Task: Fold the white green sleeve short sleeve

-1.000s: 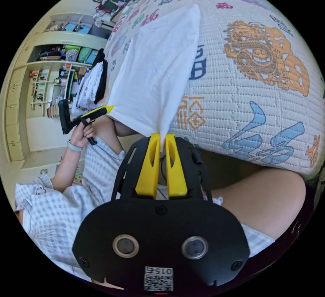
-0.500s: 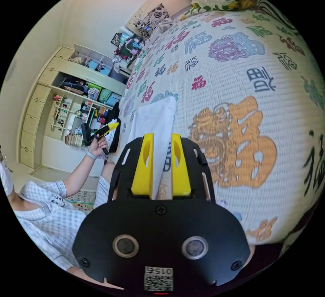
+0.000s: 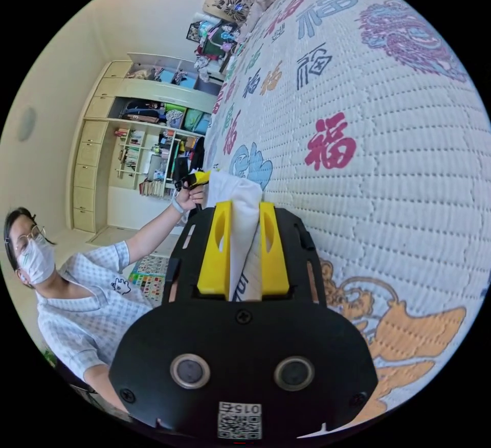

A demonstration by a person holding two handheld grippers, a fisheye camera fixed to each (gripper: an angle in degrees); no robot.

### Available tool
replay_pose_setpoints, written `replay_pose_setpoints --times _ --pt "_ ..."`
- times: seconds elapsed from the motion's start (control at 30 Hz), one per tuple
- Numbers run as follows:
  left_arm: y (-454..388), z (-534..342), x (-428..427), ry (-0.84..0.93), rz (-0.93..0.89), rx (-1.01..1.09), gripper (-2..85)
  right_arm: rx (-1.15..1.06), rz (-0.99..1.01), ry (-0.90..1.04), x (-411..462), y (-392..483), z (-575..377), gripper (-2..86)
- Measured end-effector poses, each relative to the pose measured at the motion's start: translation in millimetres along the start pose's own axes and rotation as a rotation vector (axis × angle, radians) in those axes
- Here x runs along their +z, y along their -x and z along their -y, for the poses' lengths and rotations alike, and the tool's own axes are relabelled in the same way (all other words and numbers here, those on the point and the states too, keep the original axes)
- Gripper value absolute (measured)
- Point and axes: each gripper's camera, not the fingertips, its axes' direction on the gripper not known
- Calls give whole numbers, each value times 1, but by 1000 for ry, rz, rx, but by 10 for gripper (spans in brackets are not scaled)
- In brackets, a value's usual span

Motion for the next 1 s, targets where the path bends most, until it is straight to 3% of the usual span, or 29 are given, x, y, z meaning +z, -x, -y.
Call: replay_pose_setpoints --times 0.23,0.47,0.67,0.8,0.93,1.0 --pt "9 29 3 108 -78 81 10 -58 64 4 -7 11 8 46" --pt "-34 75 -32 45 6 310 -1 -271 -95 51 -16 71 37 12" --pt "-61 56 -46 88 17 464 4 -460 -170 28 -18 129 25 10" --pt "-57 47 -41 28 -15 382 23 -373 -205 39 -7 131 22 15" --pt "-46 36 -49 -86 184 221 68 -140 -263 -152 -13 125 11 33" --pt "-47 20 -52 -53 223 174 83 -168 -297 -178 -9 140 -5 47"
